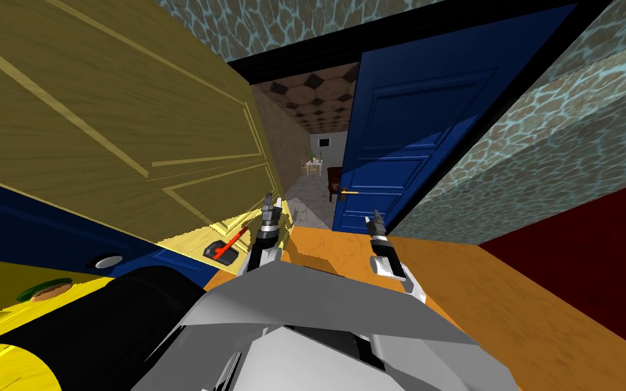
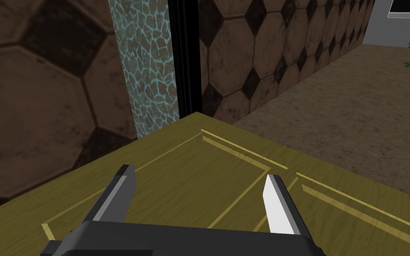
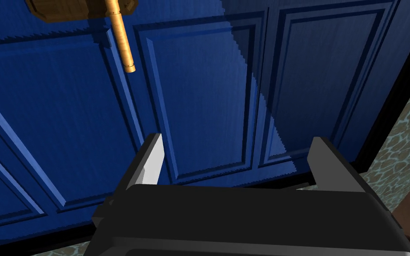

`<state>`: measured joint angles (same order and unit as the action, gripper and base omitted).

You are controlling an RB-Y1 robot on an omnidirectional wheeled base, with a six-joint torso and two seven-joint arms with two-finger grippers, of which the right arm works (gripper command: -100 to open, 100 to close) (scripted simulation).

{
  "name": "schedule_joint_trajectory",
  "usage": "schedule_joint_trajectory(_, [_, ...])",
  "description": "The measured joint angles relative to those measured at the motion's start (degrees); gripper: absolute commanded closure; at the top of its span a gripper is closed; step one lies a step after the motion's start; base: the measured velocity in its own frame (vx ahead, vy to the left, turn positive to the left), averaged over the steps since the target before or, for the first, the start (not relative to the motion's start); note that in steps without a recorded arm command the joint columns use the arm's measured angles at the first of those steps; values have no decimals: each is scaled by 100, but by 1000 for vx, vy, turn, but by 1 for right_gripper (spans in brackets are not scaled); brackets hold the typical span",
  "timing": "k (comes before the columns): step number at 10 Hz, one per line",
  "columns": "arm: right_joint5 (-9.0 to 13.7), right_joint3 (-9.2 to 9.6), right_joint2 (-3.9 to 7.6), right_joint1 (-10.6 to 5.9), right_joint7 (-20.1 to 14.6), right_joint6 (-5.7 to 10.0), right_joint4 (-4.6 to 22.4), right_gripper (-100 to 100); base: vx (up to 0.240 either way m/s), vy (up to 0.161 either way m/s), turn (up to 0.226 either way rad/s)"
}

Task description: Pull the door open

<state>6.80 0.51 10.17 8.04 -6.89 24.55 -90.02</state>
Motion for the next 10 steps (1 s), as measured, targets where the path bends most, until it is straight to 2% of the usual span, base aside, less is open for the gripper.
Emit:
schedule_joint_trajectory(2, [-5,-20,26,-166,2,-66,240,-100,83,2,63])
schedule_joint_trajectory(6, [-11,-55,121,-512,-32,-117,889,-100,105,-1,53])
schedule_joint_trajectory(10, [-12,-91,217,-789,-67,-236,1370,-100,96,-4,51])
